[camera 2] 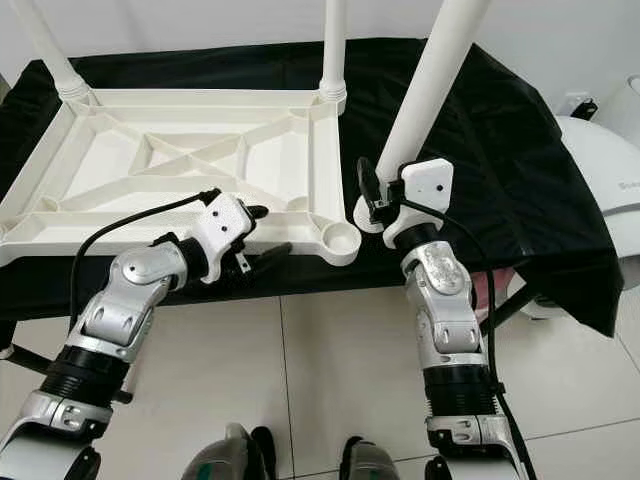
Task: Building children table
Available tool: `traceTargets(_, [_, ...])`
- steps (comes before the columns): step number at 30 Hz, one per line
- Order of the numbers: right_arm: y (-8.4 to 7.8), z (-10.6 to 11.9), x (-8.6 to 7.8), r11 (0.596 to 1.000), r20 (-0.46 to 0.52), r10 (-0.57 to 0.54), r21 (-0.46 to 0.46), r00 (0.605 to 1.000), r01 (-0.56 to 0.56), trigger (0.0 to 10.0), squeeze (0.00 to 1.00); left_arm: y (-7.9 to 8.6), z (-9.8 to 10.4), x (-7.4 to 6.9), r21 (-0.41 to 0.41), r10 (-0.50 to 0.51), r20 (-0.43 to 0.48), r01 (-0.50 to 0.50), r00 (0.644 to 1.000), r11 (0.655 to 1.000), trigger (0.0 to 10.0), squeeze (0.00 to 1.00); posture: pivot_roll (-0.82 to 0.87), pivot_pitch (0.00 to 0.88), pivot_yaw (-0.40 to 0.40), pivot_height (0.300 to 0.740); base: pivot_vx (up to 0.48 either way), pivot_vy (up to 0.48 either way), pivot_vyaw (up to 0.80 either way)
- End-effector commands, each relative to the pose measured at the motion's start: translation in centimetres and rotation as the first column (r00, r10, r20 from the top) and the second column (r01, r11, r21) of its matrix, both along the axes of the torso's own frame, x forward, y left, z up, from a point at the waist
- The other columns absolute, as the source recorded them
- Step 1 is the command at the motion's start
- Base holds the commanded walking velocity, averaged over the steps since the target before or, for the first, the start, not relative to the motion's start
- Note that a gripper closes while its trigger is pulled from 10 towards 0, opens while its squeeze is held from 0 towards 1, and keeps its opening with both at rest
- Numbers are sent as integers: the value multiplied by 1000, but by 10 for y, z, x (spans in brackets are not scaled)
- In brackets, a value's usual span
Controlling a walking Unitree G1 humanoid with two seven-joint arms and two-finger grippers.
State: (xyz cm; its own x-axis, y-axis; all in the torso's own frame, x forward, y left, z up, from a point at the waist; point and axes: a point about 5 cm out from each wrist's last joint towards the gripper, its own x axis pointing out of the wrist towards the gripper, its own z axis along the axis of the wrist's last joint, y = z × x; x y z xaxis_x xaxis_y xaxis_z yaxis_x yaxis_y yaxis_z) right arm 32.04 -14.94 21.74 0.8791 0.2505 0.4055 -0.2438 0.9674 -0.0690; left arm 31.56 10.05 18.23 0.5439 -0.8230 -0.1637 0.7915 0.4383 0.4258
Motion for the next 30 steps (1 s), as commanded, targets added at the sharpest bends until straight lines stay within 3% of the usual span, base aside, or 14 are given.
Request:
traceTargets(1, [0,5,-1,1000,21,-3,0,1000,3,10000,0,-2,-2,-1,21,-58,-25,58,998,998,10000,0,-91,150,53,740,0,0,0])
traceTargets(5, [-1,6,-1,1000,24,-6,1,1000,6,10000,0,-7,-8,-7,62,-163,-82,169,983,984,10000,0,-92,149,55,740,0,0,0])
traceTargets(11, [-1,7,-1,1000,27,-10,4,1000,10,10000,0,-9,-10,-2,69,-159,-83,165,984,984,10000,0,-100,149,55,740,0,0,0])
traceTargets(22, [-1,9,-1,1000,33,-11,3,999,11,10000,0,-4,2,16,0,-51,-56,51,997,999,10000,0,-100,149,54,740,0,0,0])
traceTargets(24, [-1,9,-1,1000,33,-11,3,999,11,10000,0,0,4,21,-21,-9,-58,8,998,1000,10000,0,-102,143,53,740,0,0,0])
traceTargets(26, [0,9,-1,1000,33,-9,6,999,9,10000,0,8,7,36,-71,120,-61,-124,991,990,10000,0,-102,143,53,740,0,0,0])
traceTargets(30, [1,9,-1,1000,36,-6,7,999,6,10000,0,9,8,42,-112,167,-87,-176,982,978,10000,0,-102,136,53,740,0,0,0])
